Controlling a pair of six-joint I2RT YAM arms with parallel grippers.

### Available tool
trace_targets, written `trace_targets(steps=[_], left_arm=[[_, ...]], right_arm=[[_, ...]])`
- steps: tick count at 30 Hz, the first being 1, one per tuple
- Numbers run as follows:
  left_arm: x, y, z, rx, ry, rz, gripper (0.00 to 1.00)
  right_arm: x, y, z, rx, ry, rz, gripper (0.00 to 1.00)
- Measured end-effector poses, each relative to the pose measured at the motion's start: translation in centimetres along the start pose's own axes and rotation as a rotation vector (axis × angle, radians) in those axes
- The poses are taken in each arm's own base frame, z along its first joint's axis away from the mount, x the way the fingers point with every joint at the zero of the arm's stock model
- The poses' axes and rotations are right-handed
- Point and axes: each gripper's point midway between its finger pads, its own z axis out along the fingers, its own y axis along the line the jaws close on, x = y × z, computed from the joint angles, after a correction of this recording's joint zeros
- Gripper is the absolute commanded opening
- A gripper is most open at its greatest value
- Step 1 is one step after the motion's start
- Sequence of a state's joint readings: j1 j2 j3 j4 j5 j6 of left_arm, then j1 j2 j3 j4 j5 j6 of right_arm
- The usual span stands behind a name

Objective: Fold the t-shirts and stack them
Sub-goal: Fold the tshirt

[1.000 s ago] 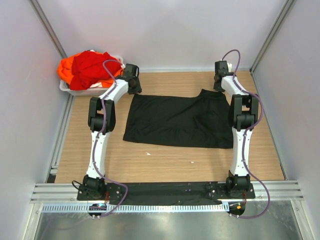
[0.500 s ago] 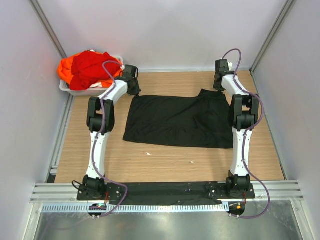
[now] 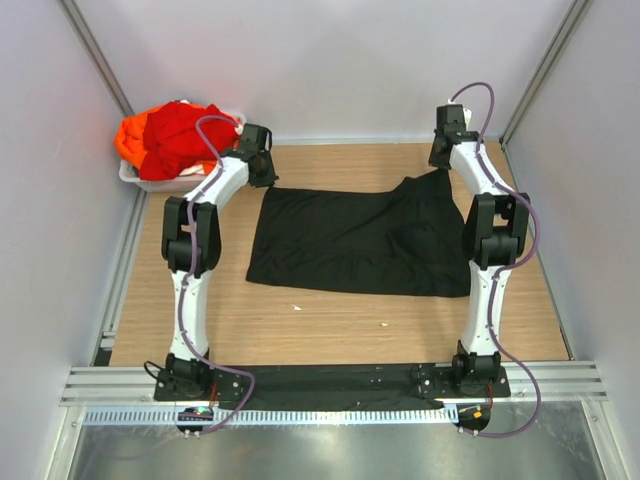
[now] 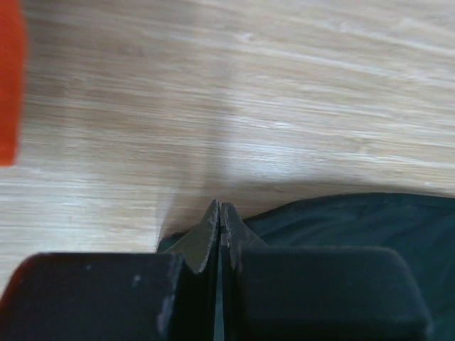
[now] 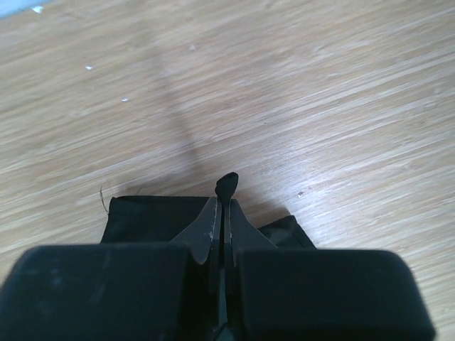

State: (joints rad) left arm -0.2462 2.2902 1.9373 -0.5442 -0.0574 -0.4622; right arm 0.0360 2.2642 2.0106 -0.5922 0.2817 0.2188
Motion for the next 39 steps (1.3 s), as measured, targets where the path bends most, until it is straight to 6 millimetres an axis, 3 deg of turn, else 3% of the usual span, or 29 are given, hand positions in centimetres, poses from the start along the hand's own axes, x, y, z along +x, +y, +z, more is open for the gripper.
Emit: trace_targets(steps=[4,10,17,27,36,39], left_arm=[[-1.3,-0.4,-1.8,0.015,-0.034,-0.002,0.00],[-1.1,-0.2,-3.9,0.017,-0.040,-0.001,0.00],[1.2,0.9,-5.2,-0.001,0.000,0.003,0.00],[3.4,1.9,-5.9,-0.017,0.039,0.014,0.00],[5.1,2.7,-6.5,-0.024,0.061,0.028,0.00],[5.6,3.0,-6.8,-0.028,0.068,0.028,0.00]], right_arm=[[-1.1,0.4,-2.0,-0.022,-0.030,0.007,0.01],[-0.1,0.6,-3.5,-0.033,-0.018,-0.002,0.01],[3.7,-0.8,-5.9,-0.021,0.037,-0.015,0.01],[7.8,-3.8,-11.8,-0.024,0.016,0.014,0.01],[12.4,-5.4,-13.4,-0.014,0.050,0.023,0.01],[13.0,-5.7,-13.7,-0.014,0.052,0.029,0.01]])
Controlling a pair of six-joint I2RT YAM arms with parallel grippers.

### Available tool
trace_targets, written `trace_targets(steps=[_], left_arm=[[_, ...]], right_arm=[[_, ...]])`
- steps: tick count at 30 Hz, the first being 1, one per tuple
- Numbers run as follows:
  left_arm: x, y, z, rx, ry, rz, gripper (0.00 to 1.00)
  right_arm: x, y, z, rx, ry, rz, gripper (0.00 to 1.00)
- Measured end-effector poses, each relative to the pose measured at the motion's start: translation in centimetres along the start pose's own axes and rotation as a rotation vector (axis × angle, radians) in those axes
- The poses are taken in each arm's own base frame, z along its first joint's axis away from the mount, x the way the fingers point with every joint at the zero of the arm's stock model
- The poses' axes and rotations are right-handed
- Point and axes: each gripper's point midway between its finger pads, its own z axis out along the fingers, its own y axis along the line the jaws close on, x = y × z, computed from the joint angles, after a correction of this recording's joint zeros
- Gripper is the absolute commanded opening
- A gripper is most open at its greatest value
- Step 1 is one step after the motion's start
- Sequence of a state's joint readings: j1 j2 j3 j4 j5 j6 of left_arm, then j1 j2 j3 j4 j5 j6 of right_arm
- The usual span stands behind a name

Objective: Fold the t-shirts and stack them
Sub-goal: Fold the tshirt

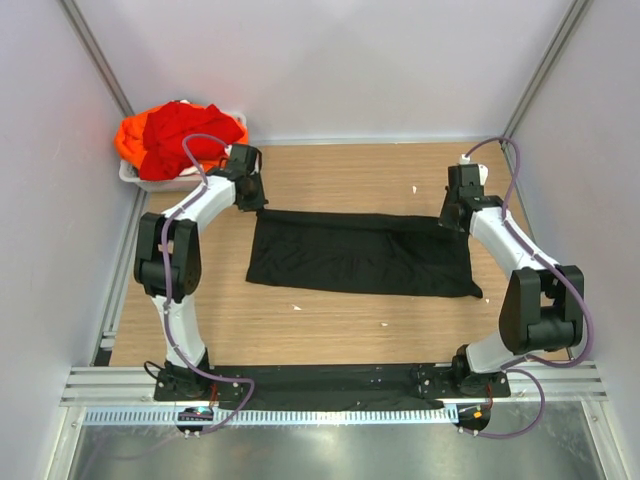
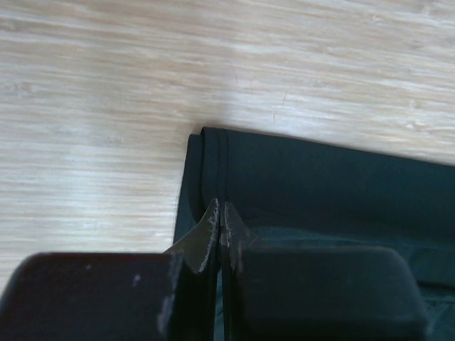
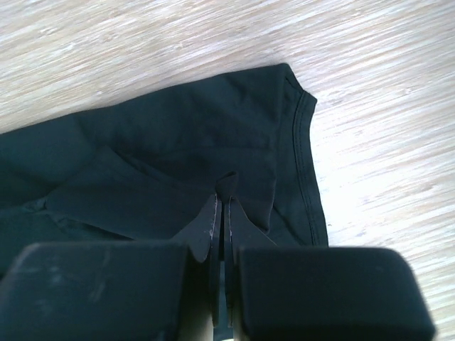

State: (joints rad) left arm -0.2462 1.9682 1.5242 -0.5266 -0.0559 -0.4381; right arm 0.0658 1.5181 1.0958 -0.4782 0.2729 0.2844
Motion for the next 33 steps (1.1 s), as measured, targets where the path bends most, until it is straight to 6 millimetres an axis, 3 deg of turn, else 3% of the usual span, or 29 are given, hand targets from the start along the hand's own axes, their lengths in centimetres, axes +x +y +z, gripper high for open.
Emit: trace_targets(steps=[7,12,13,15,16,17,18,19,21,25,30,33], left_arm=[[0.3,0.2,-1.1,0.001,-0.009,0.000,0.00],[0.8,0.7,-1.5,-0.013,-0.008,-0.008,0.00],[1.1,0.9,-1.5,-0.022,-0.002,-0.012,0.01],[2.0,1.5,-1.5,-0.045,0.013,-0.023,0.21],[2.4,1.8,-1.5,-0.058,0.019,-0.029,0.30],[3.0,2.3,-1.6,-0.076,0.026,-0.038,0.44],[3.5,2.7,-1.7,-0.095,0.032,-0.043,0.48],[4.0,3.2,-1.8,-0.113,0.038,-0.051,0.55],[4.7,3.8,-2.2,-0.141,0.048,-0.065,0.59],[4.4,4.1,-3.2,-0.157,0.028,-0.085,0.59],[3.2,3.4,-3.9,-0.142,-0.009,-0.095,0.57],[2.5,2.1,-3.7,-0.124,-0.021,-0.080,0.56]], right_arm=[[0.7,-0.7,-1.2,0.007,-0.018,0.028,0.01],[3.3,-1.8,-0.7,0.053,0.016,0.068,0.02],[4.1,-2.0,-0.6,0.064,0.031,0.075,0.07],[5.7,-2.5,-0.4,0.085,0.059,0.091,0.31],[6.4,-2.7,-0.3,0.096,0.070,0.105,0.49],[7.0,-2.9,-0.2,0.105,0.079,0.119,0.60],[7.6,-3.2,-0.2,0.115,0.087,0.131,0.74],[8.1,-3.4,-0.3,0.120,0.090,0.136,0.78],[9.0,-3.8,-0.7,0.129,0.098,0.152,0.84],[8.9,-3.7,-1.8,0.108,0.067,0.183,0.85],[8.0,-1.7,-3.2,0.016,0.018,0.211,0.86],[8.8,-0.4,-3.1,-0.021,0.045,0.209,0.85]])
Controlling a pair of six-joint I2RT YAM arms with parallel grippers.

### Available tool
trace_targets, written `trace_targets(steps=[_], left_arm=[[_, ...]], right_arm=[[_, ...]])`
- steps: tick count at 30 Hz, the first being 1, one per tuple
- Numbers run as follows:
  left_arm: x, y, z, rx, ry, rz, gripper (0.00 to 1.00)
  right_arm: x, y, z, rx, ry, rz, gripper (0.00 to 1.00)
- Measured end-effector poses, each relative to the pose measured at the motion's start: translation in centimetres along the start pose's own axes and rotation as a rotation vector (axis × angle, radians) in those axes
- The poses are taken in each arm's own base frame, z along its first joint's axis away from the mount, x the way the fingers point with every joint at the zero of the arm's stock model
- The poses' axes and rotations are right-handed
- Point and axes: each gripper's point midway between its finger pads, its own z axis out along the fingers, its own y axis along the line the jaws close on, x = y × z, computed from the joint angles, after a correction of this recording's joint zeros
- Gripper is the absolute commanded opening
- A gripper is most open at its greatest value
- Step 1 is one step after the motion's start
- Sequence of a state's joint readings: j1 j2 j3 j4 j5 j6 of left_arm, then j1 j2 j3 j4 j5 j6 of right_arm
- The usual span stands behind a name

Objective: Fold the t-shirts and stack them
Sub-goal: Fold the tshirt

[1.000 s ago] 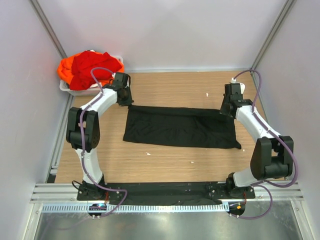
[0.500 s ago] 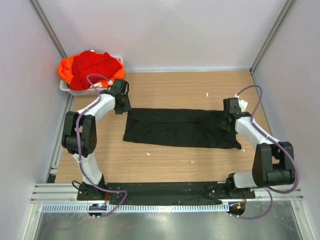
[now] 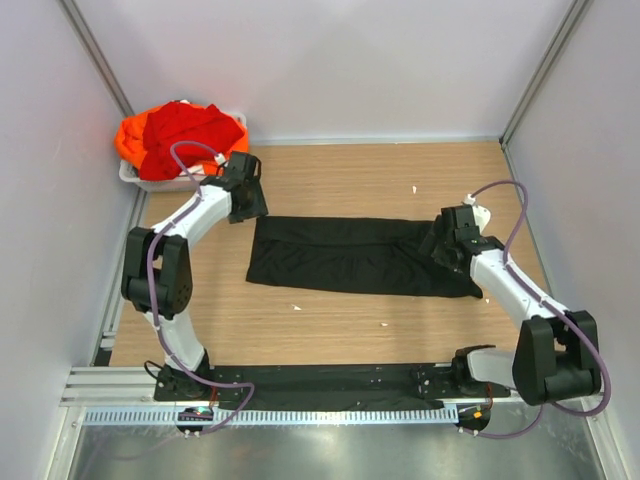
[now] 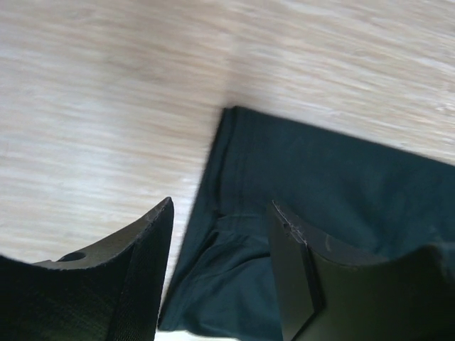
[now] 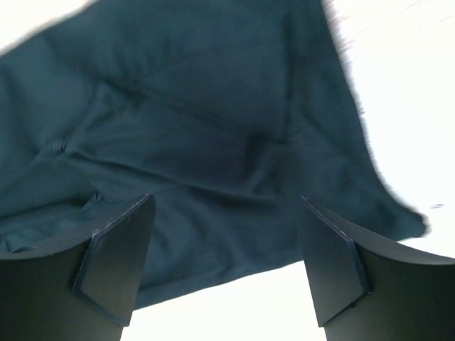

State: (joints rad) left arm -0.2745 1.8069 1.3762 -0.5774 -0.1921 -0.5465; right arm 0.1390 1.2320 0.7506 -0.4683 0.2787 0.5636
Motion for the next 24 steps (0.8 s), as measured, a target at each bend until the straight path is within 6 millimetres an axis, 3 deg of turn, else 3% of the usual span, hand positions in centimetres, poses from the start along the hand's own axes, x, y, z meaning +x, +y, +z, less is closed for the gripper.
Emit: trace_targets(steps=[3,9,13,17,24], left_arm=[[0.1,-1.9,0.7,0.020,0.002,0.028,0.55],[3.7,-4.5,2.9,0.027,0.077,0.109,0.50],[5.6,-5.0,3.7,0.028,0.116,0.134,0.49],[7.3,-4.0,4.3,0.007,0.144,0.127,0.48],[10.7,-3.5,2.0,0.034,0.138,0.117,0.45]], right_arm=[[1.8,0.6,1.2,-0.004,0.066,-0.006,0.86],[5.5,0.8,3.8,0.042,0.193,-0.042,0.86],[4.5,1.9,4.8,0.048,0.186,-0.052,0.86],[2.5,3.4,6.8,0.082,0.180,-0.087,0.86],[-5.1,11.4,13.3,0.034,0.116,-0.138,0.84]])
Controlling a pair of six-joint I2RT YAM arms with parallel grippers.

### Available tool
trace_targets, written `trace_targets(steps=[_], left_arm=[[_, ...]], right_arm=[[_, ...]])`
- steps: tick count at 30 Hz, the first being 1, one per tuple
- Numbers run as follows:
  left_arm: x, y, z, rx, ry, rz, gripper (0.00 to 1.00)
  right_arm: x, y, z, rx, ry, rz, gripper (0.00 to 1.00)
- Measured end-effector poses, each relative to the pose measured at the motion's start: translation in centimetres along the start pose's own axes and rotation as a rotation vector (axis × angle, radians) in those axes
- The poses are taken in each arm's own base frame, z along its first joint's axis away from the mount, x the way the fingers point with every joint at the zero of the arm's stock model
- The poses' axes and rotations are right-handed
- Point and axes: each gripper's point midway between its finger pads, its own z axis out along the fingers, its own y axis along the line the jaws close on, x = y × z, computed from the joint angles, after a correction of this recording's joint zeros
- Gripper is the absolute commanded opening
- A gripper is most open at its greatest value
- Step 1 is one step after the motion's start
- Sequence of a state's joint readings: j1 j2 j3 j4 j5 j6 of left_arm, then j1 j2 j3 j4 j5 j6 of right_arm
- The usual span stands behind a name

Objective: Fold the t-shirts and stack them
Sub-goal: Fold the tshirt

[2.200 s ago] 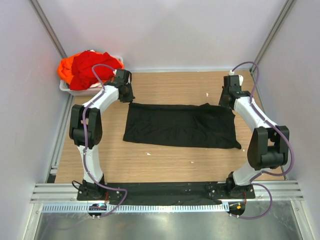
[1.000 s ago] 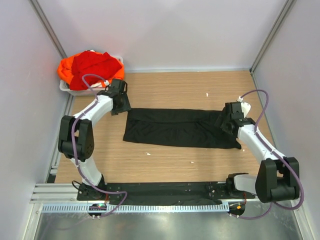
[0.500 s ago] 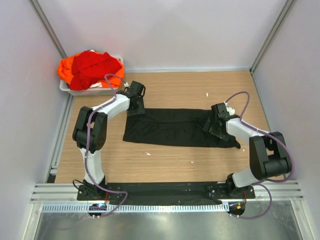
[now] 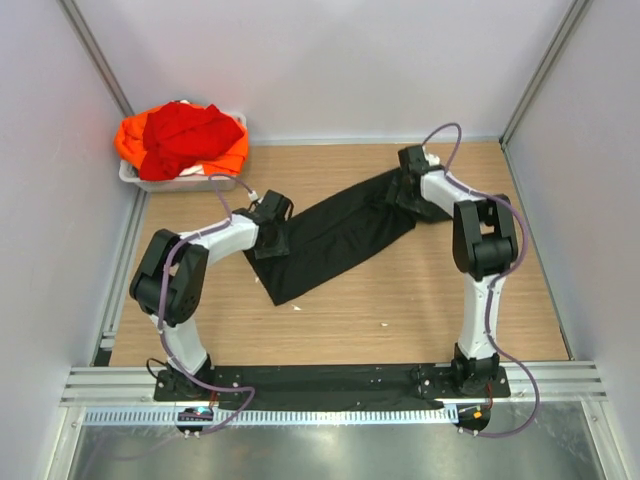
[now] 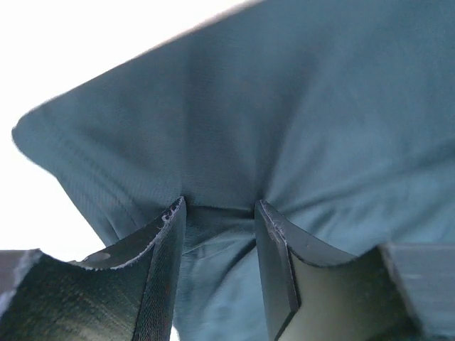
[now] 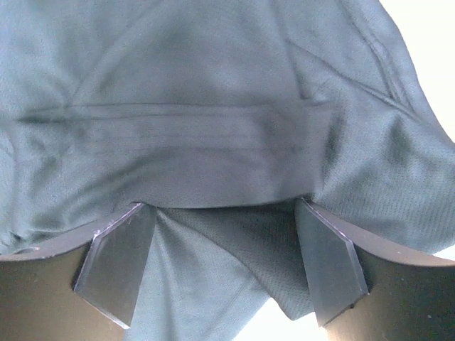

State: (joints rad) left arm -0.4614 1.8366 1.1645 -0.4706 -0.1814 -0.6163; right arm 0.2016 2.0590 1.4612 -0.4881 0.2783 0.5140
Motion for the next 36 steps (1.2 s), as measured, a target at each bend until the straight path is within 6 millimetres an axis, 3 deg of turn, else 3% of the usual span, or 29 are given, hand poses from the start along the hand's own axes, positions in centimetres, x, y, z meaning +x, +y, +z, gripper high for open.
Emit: trace_targets(steps=[4,7,11,15,18,25,29,36], left_arm=[[3.9,-1.2,-1.7,0.038,0.017,0.032,0.46],[7.3,-2.6,-3.2,0.085,0.034,0.053,0.46],[11.6,-5.2,-5.1,0.159,0.064,0.087,0.46],[15.0,-8.6,-6.6,0.235,0.095,0.116,0.46],[17.6,-11.2,-7.7,0.290,0.127,0.134,0.47],[21.3,-17.0,-9.2,0.393,0.184,0.162,0.47],[22.4,-18.1,-9.7,0.421,0.203,0.163,0.47],[23.3,-18.2,-10.1,0.417,0.210,0.167,0.47]], right_arm=[[-4.5,5.3,2.3,-0.088,-0.053,-0.042,0.84],[-5.8,9.5,3.1,-0.160,-0.071,-0.105,0.84],[-6.4,15.2,3.1,-0.260,-0.103,-0.181,0.85],[-5.8,18.7,2.7,-0.337,-0.115,-0.226,0.86],[-5.3,19.7,2.4,-0.371,-0.109,-0.237,0.86],[-5.2,20.3,2.1,-0.430,-0.096,-0.258,0.90],[-5.2,20.4,2.0,-0.438,-0.099,-0.288,0.92],[-5.7,20.3,2.3,-0.426,-0.119,-0.330,0.98]])
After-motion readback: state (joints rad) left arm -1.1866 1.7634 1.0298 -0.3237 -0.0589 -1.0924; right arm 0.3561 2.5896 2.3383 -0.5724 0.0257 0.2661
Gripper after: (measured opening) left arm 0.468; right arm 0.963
